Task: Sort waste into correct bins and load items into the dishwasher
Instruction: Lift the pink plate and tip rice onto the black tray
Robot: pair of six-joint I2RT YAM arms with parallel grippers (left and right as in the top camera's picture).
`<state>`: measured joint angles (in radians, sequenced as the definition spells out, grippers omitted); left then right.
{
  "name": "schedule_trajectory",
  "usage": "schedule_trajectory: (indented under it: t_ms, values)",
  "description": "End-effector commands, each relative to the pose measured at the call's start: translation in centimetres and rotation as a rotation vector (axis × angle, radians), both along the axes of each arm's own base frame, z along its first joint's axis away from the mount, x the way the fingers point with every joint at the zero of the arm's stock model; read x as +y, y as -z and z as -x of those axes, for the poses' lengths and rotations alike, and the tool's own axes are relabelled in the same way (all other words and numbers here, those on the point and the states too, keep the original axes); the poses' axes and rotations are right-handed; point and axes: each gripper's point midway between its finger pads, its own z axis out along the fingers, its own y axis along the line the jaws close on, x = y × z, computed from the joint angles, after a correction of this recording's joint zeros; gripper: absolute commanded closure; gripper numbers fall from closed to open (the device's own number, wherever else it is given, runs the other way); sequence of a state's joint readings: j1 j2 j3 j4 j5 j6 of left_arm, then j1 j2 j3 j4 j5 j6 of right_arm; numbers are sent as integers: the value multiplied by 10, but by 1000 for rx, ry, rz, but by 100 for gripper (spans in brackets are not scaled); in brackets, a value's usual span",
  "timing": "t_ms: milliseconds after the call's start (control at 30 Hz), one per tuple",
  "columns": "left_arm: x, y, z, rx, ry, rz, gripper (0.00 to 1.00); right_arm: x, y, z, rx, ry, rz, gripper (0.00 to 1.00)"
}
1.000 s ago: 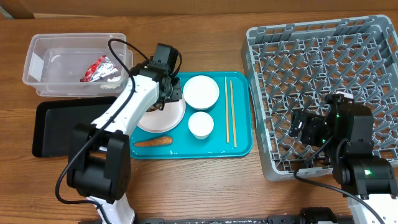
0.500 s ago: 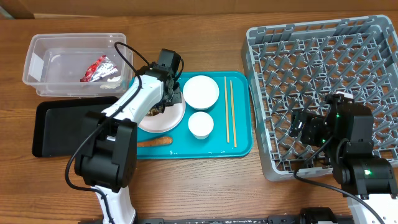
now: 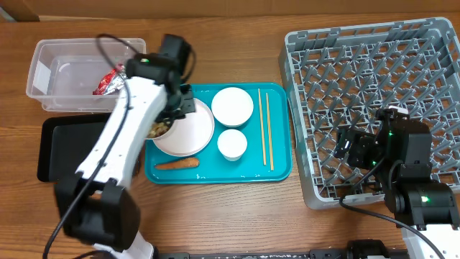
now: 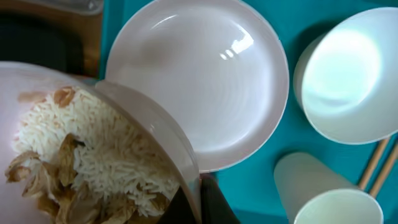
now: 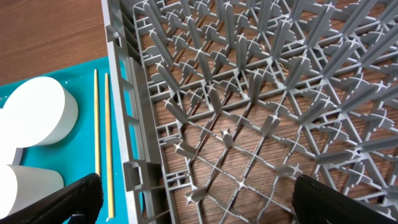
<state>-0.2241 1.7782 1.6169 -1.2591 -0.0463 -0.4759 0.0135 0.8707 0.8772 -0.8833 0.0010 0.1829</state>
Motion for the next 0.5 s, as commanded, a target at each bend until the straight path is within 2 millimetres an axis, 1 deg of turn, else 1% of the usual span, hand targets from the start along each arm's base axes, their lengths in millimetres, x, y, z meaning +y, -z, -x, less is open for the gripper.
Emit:
schedule_trajectory:
  t_ms: [0, 33, 233, 400, 467]
  values:
    - [12, -6, -2, 13, -24, 154, 96, -2, -12, -3, -32, 8, 3, 0]
    - [15, -6, -2, 17, -23, 189, 96, -2, -12, -3, -32, 8, 3, 0]
    - [52, -1, -1, 1, -36, 463, 96, -2, -12, -2, -28, 8, 3, 0]
    - [70, -1, 6, -109, 40, 714, 96, -2, -12, -3, -28, 8, 4, 0]
    - [80, 2, 9, -144, 25, 779, 96, -2, -12, -3, -28, 8, 4, 0]
